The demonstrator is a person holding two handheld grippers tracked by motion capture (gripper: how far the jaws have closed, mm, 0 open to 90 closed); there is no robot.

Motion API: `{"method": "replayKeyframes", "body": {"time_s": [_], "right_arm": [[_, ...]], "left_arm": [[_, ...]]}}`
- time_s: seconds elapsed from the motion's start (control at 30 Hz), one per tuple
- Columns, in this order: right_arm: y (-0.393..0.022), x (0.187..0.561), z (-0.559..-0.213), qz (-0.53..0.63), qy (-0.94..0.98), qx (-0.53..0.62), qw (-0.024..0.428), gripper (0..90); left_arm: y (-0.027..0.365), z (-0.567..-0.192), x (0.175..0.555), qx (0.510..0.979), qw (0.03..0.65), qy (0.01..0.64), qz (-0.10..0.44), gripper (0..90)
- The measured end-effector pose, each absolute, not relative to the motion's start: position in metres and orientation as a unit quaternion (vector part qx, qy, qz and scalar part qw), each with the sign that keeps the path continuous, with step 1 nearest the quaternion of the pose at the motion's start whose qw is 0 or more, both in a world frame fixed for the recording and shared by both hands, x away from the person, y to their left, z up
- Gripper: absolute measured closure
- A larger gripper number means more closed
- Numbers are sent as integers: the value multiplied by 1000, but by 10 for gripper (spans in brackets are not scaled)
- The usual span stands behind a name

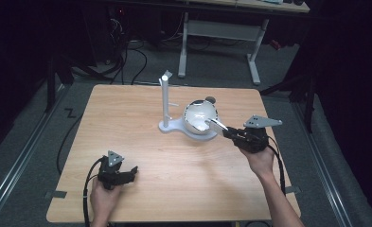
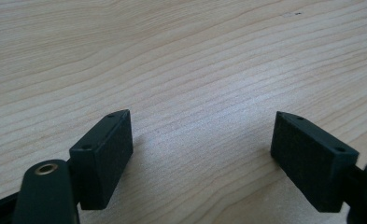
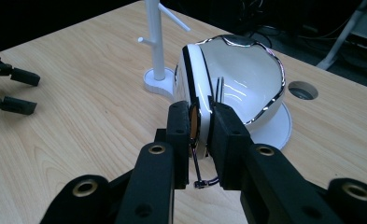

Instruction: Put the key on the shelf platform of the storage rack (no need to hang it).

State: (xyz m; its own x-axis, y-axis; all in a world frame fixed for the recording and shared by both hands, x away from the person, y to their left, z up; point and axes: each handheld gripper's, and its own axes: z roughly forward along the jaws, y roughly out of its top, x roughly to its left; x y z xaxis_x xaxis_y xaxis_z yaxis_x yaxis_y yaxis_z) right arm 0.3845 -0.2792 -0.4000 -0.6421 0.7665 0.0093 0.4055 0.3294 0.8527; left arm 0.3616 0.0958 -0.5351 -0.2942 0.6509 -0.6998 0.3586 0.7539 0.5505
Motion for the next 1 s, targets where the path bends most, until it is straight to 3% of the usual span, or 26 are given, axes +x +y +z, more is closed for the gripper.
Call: {"method": "replayKeyframes", "body": {"time_s": [1.0], "right_arm": [[-253,434,-412,425,796,389,186,784]], "left_arm": [[96,-535,362,319,501,791,146,212]]}}
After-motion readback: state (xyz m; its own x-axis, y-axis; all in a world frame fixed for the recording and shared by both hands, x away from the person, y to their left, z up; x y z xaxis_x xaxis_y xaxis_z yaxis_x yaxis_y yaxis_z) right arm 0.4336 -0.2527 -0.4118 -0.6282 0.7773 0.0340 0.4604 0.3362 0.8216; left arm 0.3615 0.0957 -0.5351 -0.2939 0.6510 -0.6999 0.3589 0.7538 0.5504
